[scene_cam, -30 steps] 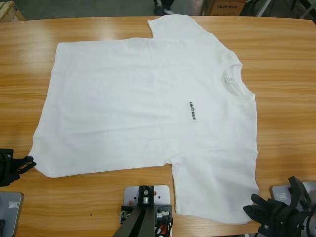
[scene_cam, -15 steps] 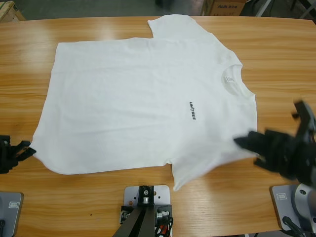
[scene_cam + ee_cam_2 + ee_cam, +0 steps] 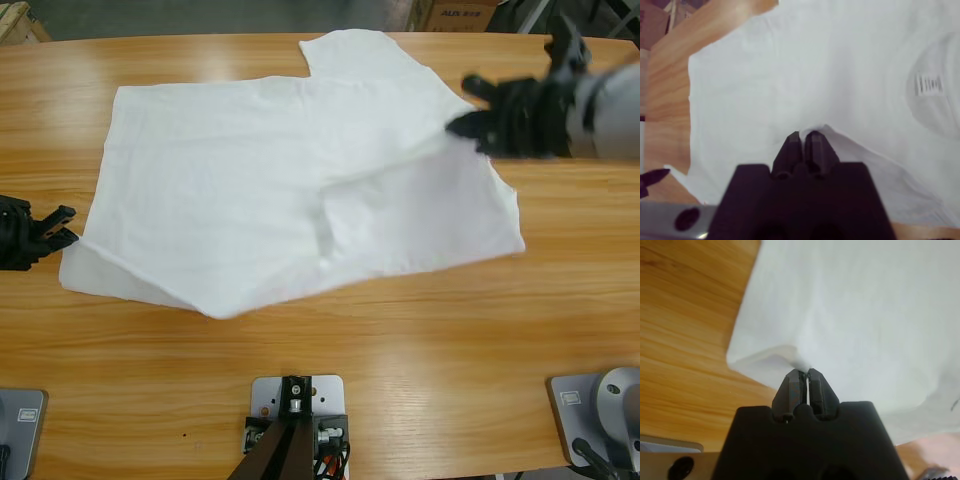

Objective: Fold clothes

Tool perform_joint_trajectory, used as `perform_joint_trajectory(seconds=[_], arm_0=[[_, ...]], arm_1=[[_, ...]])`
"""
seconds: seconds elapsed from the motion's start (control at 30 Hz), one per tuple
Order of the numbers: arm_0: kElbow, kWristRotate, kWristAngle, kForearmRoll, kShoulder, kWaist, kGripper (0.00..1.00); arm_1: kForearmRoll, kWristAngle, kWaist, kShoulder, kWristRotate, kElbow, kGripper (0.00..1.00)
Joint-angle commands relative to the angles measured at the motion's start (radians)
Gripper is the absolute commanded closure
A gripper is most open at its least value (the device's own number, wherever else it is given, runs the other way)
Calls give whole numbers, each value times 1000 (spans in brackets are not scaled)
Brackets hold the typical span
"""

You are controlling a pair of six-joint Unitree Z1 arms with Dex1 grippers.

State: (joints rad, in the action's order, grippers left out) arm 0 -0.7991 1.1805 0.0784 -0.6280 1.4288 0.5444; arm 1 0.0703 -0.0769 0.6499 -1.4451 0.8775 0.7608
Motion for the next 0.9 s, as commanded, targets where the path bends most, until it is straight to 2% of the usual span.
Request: perform_joint_trajectory(seconds=[0.03,0.4,0.57,0.77,0.8,0.83,0.87,0.9], arm_0=[[-38,-123,14,27,41,-161,1000],[-54,-156,-2,56,122,-163,1000],[-42,-157,-3,56,143,-147,1000],[-40,-171,-4,56,197,-146,1000],[-41,-171,-4,56,210,-146,912],[-41,-170,-3,54,222,-146,451],[-41,-170,-3,54,232,-146,189],[-40,-170,-3,54,239,-146,99]], arm_1=[[-12,112,-140,-180,-120,139,1000],[-12,129,-162,-209,-141,175,1000],[-9,134,-162,-153,-159,163,1000],[11,145,-161,-92,-147,53,1000],[11,146,-161,-86,-143,34,1000],[10,148,-161,-80,-142,19,1000],[9,155,-161,-76,-141,8,1000],[8,166,-161,-76,-141,-2,1000]])
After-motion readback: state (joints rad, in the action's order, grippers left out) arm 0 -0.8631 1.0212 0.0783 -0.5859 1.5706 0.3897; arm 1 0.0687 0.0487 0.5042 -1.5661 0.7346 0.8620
